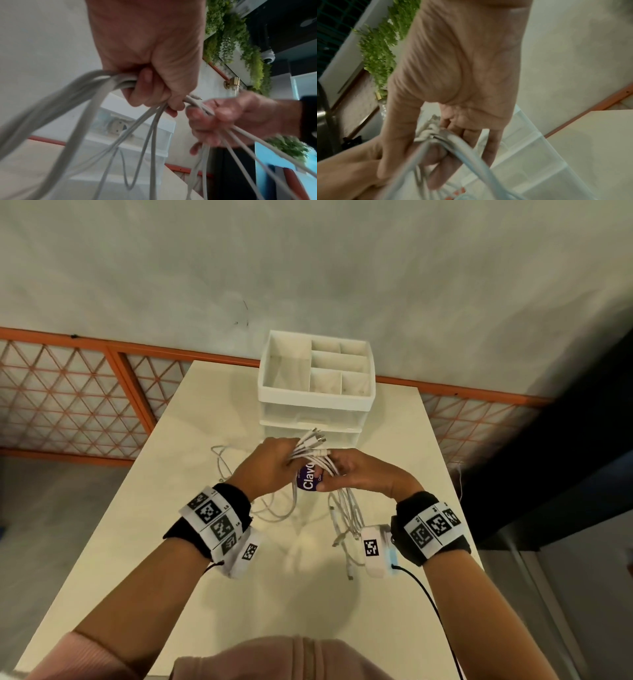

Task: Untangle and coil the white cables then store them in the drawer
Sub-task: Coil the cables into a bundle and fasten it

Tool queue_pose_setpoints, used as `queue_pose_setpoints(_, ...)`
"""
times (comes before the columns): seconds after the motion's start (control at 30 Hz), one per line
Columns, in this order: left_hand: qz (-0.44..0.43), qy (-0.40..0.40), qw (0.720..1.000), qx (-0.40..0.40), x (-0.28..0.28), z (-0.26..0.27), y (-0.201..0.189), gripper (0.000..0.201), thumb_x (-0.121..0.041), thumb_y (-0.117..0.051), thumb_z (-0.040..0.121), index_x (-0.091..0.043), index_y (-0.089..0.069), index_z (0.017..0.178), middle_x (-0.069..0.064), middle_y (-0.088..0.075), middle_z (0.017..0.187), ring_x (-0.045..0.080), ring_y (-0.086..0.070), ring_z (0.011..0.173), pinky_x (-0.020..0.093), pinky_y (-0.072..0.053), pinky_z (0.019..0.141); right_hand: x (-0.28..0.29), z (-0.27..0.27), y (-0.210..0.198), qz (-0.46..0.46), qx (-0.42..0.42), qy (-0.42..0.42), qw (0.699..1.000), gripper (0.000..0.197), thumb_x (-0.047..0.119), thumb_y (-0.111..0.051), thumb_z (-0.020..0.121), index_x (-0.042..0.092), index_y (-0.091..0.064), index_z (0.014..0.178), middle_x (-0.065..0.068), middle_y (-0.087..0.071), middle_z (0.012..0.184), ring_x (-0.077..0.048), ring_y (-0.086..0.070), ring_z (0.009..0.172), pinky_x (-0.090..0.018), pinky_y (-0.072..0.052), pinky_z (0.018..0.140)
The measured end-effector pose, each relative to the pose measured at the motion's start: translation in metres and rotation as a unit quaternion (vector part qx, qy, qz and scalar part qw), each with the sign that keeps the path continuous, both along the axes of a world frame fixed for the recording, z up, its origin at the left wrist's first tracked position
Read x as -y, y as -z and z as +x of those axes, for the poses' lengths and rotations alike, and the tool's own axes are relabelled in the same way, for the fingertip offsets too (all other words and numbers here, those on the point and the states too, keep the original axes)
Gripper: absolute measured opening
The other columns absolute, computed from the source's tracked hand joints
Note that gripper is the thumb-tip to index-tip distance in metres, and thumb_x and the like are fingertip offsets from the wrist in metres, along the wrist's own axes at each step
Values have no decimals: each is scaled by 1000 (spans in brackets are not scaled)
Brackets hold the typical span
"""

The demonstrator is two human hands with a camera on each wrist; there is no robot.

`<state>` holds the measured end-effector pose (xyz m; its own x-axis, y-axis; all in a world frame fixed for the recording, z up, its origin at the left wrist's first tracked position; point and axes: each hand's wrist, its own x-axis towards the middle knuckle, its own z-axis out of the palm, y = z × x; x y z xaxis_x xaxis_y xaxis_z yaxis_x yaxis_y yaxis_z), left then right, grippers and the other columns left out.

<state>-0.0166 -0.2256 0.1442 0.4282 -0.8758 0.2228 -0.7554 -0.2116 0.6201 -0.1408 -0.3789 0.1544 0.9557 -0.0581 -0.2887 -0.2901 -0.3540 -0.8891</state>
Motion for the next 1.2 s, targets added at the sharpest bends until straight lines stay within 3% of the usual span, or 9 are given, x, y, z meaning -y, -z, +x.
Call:
queue_pose_setpoints(0.13, -63, -49, 997, 18, -8, 9, -11, 17, -9, -58, 89, 4, -63, 99, 24, -68, 81, 35, -64, 75, 20, -25, 56, 8, -19, 14, 13, 26, 100, 995, 34, 47, -46, 93, 31, -63, 117, 9, -64, 124, -8, -55, 121, -28, -38, 107)
queue_pose_setpoints(0.27, -93, -96, 991, -5, -10, 10, -17, 22, -10, -55, 91, 2, -60, 109, 11, -55, 64, 42, -57, 66, 21, -26, 54, 7, -20, 30, 14, 44, 143, 989, 25, 17, -57, 93, 11, -60, 118, -11, -66, 114, -21, -65, 102, -35, -53, 89)
queue_pose_setpoints(0.37, -118, -98, 988, 13, -6, 8, -19, 32, -9, -55, 91, -4, -57, 123, 10, -59, 67, 33, -55, 60, 19, -29, 55, -3, -13, 31, 20, 20, 132, 991, 11, 3, -54, 93, 11, -58, 100, -6, -63, 92, 1, -66, 73, -15, -53, 68)
queue_pose_setpoints(0.47, -132, -107, 985, 30, -9, 16, -18, 34, -6, -55, 90, -4, -56, 124, 12, -64, 73, 29, -57, 62, 19, -33, 57, 6, -12, 41, 15, 21, 155, 988, 19, 0, -64, 84, 2, -57, 102, -23, -65, 96, -22, -68, 78, -40, -56, 77)
queue_pose_setpoints(0.53, -129, -121, 984, 36, -14, 21, -16, 30, -4, -55, 89, -1, -58, 119, 13, -62, 69, 32, -56, 58, 19, -30, 55, 14, -14, 44, 17, 24, 203, 979, 22, 0, -70, 80, 6, -57, 97, -16, -64, 90, -25, -66, 73, -39, -56, 74)
queue_pose_setpoints(0.67, -116, -114, 985, 57, -17, 19, -6, 34, -7, -55, 88, -1, -56, 121, 20, -65, 68, 35, -57, 55, 21, -29, 53, 22, -14, 45, -53, 28, 237, 970, 13, 7, -67, 84, 7, -56, 90, 2, -55, 75, -10, -54, 55, -16, -45, 47)
queue_pose_setpoints(0.93, -114, -100, 987, 48, -20, 20, 12, 40, -20, -50, 87, 0, -56, 120, 23, -66, 70, 42, -59, 60, 26, -33, 57, 25, -10, 28, -72, 119, 298, 944, 23, 23, -44, 99, 14, -57, 82, 3, -64, 74, -5, -56, 63, -13, -42, 56)
queue_pose_setpoints(1.07, -96, -87, 990, 48, -23, 21, 25, 47, -25, -44, 86, -4, -52, 127, 21, -66, 69, 42, -59, 59, 35, -44, 56, 38, -12, 23, -91, 118, 325, 934, 40, 31, -50, 96, 14, -60, 61, 4, -59, 63, -1, -52, 53, -16, -41, 55)
queue_pose_setpoints(1.2, -83, -88, 992, 48, -25, 25, 29, 47, -31, -43, 85, -4, -54, 123, 20, -65, 66, 41, -59, 57, 43, -50, 55, 45, -18, 26, -71, 149, 371, 914, 37, 28, -65, 87, -5, -56, 72, 0, -56, 59, -1, -53, 47, -17, -42, 51)
